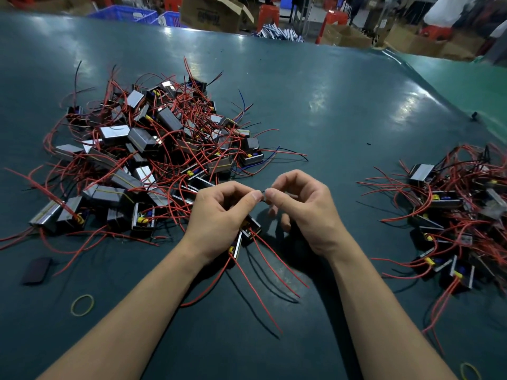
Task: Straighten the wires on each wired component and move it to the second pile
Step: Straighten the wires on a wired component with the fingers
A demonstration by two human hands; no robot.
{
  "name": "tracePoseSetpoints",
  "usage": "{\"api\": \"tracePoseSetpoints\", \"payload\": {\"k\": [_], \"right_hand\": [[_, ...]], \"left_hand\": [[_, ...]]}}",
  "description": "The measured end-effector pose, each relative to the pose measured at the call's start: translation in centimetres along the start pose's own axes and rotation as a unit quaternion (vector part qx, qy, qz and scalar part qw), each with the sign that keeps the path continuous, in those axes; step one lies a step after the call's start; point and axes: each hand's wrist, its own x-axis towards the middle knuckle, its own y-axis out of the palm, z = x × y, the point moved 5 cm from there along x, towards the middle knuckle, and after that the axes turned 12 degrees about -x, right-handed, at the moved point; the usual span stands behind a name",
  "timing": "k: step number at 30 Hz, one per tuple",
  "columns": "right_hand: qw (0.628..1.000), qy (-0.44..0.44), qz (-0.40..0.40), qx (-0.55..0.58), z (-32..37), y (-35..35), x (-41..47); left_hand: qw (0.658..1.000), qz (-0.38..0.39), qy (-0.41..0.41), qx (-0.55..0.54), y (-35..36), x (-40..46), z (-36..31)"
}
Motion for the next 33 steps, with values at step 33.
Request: {"api": "tracePoseSetpoints", "payload": {"k": [33], "right_hand": [[1.000, 0.005, -0.013, 0.027, 0.2, 0.6, -0.4]], "left_hand": [[0.993, -0.055, -0.023, -0.099, -0.7, 0.4, 0.3]]}}
